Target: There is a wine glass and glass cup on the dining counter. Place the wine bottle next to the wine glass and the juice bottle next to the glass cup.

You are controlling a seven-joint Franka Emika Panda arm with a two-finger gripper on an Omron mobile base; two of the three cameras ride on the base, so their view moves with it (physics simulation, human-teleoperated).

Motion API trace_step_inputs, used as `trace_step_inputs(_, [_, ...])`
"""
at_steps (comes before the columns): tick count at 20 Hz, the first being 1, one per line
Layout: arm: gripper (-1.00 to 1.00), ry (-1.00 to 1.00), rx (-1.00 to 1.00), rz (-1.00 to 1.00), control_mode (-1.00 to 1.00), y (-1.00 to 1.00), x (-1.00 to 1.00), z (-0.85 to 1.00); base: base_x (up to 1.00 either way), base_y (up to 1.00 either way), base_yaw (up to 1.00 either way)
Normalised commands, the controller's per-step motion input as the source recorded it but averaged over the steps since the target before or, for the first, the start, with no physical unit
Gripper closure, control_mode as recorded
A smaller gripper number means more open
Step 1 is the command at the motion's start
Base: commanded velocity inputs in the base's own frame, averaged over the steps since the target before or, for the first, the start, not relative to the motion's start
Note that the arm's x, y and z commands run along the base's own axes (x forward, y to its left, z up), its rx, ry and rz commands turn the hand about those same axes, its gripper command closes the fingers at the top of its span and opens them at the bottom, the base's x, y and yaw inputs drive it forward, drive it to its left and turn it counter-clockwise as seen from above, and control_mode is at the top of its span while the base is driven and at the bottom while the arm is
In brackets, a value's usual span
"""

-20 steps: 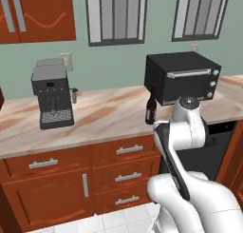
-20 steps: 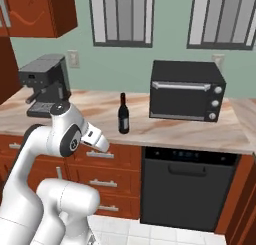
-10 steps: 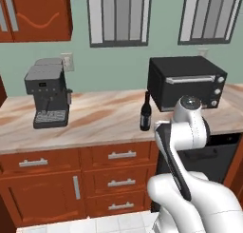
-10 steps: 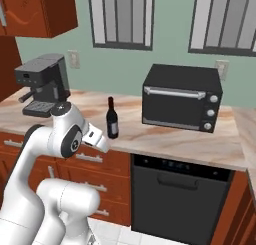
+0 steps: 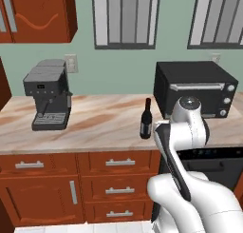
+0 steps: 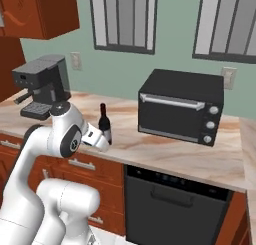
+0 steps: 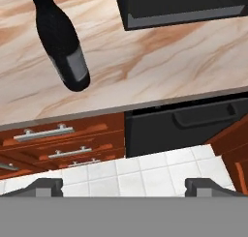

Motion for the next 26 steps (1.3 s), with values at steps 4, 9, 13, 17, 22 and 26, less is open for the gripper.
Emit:
trace_step_inputs(4, [-1.00, 0.00, 0.00, 0.00, 1.00, 0.00, 0.00, 0.00, 0.50, -0.40, 0.14])
trace_step_inputs(9, [-1.00, 0.00, 0.00, 0.00, 1.00, 0.00, 0.00, 0.00, 0.28, -0.26, 0.08])
trace_step_inputs(13, [-1.00, 0.00, 0.00, 0.00, 1.00, 0.00, 0.00, 0.00, 0.02, -0.03, 0.00])
trace_step_inputs(17, [-1.00, 0.00, 0.00, 0.00, 1.00, 0.00, 0.00, 0.00, 0.00, 0.00, 0.00])
trace_step_inputs(22, [-1.00, 0.00, 0.00, 0.00, 1.00, 0.00, 0.00, 0.00, 0.00, 0.00, 0.00])
trace_step_inputs(26, [-1.00, 0.00, 0.00, 0.00, 1.00, 0.00, 0.00, 0.00, 0.00, 0.00, 0.00])
